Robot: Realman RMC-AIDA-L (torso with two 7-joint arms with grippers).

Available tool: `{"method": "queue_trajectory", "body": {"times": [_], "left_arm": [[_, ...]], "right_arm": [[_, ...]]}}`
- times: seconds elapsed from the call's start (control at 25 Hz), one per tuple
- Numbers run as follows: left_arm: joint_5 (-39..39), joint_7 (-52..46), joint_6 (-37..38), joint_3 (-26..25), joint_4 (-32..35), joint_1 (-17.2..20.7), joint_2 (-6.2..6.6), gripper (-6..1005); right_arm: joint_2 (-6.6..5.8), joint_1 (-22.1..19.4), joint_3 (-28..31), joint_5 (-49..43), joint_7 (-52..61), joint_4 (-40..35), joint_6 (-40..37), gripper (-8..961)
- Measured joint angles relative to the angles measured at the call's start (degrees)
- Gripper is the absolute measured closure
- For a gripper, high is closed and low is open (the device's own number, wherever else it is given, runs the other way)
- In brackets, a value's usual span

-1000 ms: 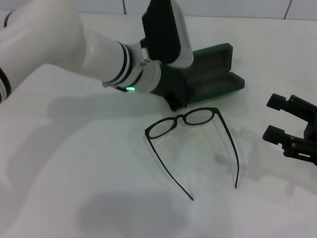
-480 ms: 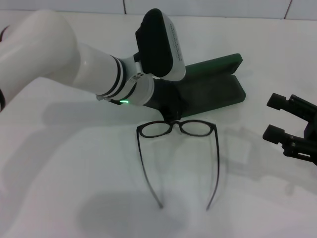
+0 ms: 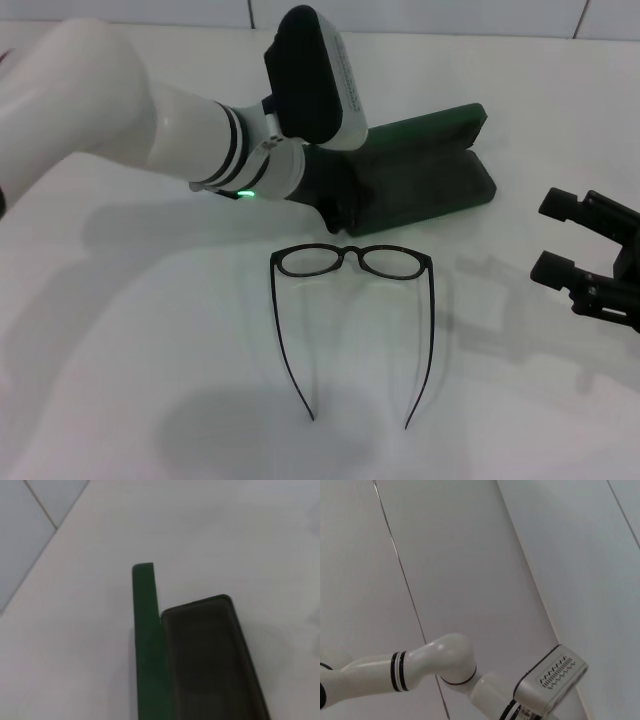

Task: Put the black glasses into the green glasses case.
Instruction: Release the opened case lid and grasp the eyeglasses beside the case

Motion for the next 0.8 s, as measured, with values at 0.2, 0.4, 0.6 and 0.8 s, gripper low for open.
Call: {"method": "queue_trajectory", "body": {"times": [0.2,0.4,0.6,0.8], "left_arm": [[0.0,0.0,-1.9,-0.4,-0.5,-0.4,0.01,922],[0.0,-0.1,-2.1,0.0,-0.6,-0.6,0.01,915],[0.0,0.1,-0.6,0.5,-0.4,-0.1,0.01,908],[0.1,-0.1,-0.9,0.6,-0.5,0.5,0.04,901]], "right_arm": [[0.0,0.0,0.0,0.0,0.0,0.0,0.0,101],[0.0,-0.3,0.0,0.0,0.0,0.0,-0.1,101],[0.0,-0.5,0.0,0.0,0.0,0.0,-0.2,101],[0.0,-0.5,0.0,0.0,0.0,0.0,-0.4,101]]}}
